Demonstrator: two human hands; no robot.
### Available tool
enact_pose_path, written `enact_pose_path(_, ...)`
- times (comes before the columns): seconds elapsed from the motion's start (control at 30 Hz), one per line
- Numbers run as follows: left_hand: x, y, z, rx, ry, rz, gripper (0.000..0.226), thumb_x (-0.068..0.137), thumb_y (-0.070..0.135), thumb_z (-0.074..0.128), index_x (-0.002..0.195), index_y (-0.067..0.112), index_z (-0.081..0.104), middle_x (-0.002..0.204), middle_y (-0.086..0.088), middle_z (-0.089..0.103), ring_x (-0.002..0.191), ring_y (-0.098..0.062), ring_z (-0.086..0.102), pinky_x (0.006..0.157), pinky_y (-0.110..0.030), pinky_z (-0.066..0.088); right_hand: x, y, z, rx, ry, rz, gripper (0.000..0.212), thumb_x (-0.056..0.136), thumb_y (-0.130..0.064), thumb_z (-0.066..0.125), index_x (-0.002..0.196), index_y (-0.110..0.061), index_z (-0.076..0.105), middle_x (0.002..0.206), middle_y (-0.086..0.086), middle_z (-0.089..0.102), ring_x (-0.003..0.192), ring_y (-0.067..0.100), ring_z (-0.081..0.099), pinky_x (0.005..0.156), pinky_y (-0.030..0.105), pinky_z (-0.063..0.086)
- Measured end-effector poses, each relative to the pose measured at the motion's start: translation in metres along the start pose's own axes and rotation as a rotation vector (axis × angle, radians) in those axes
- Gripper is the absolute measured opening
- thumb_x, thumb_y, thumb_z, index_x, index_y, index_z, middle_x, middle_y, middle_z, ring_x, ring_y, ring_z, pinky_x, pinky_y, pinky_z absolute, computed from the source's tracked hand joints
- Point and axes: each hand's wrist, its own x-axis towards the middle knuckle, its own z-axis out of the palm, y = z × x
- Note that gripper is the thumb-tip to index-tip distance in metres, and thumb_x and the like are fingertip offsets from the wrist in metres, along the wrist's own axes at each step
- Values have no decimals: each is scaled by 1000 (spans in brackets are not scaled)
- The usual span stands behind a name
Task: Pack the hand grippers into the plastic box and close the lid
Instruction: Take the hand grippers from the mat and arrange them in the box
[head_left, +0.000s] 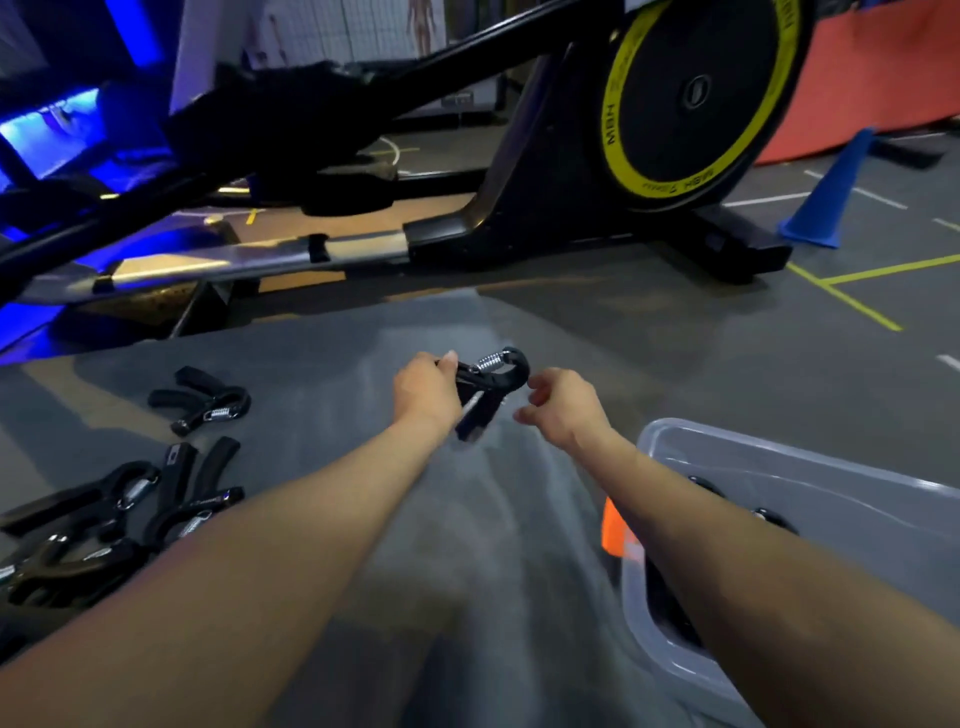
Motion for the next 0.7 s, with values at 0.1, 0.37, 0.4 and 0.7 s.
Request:
enact_pose_path(0.1,-24,29,20,-112,-89,-44,54,100,37,32,102,-8,61,111,-27,63,107,-41,57,90,-41,44,-19,22,-36,-3,26,38,46,78,-16,73,121,-8,60,114,8,67,104,24,62,81,23,44)
enact_pose_path(0.37,-83,91,101,-543,-289,-251,45,98,36,40,62,10,42,29,1,46,21,-8,40,43,-18,33,-66,84,-118,-17,61,90,27,76,-18,76,85,-15,50,85,2,55,80,19,50,66,22,36)
enact_pose_path(0.4,-90,98,112,-552,-309,-247,45,99,35,39,61,10,41,22,4,41,19,-6,38,46,-20,31,-71,94,-128,-14,95,108,32,74,-20,77,87,-14,48,84,1,54,80,19,50,63,23,35)
enact_pose_path(0.7,-155,138,194,-469,-502,-206,47,99,39,37,77,1,54,63,-8,69,76,-27,71,59,-24,45,-108,185,-185,-85,215,308,29,78,-23,75,78,-13,48,82,4,57,80,25,56,67,29,40)
